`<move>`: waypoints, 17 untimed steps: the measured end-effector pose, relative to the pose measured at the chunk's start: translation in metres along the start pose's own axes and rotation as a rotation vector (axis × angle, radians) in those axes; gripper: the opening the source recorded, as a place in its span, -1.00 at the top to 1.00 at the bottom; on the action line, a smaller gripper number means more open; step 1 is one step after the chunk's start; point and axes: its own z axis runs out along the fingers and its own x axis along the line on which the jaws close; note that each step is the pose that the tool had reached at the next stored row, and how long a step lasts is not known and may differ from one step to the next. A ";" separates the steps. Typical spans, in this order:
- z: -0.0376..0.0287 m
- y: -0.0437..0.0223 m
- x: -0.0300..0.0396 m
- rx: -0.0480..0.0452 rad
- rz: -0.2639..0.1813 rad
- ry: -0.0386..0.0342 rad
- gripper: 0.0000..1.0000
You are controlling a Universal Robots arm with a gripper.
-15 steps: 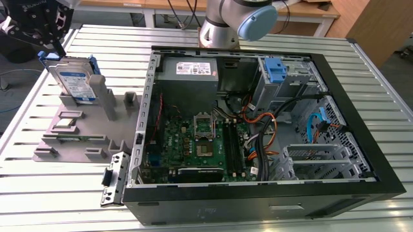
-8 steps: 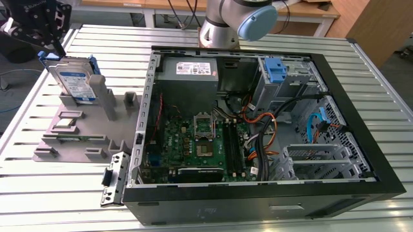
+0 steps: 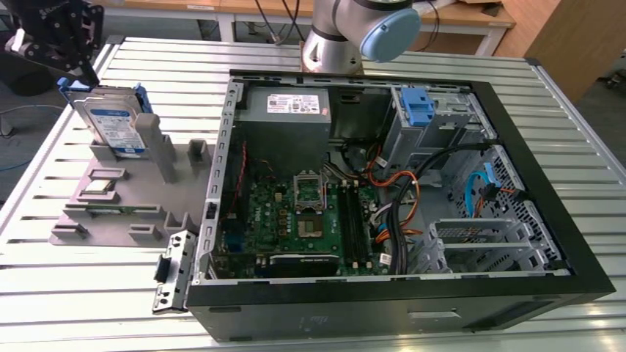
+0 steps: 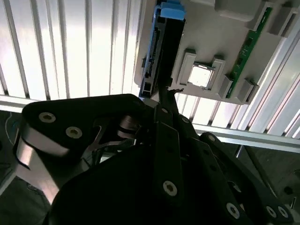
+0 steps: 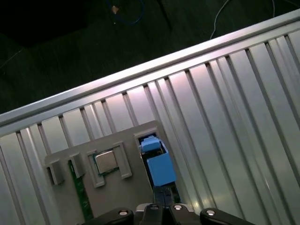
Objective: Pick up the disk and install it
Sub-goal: 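Pick up the disk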
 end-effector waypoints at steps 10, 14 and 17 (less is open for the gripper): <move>0.0008 0.0000 0.0000 -0.0051 -0.179 0.0079 0.79; 0.0008 -0.0015 -0.0006 -0.0052 -0.188 0.0082 0.79; 0.0008 -0.0043 -0.0016 -0.0052 -0.188 0.0082 0.79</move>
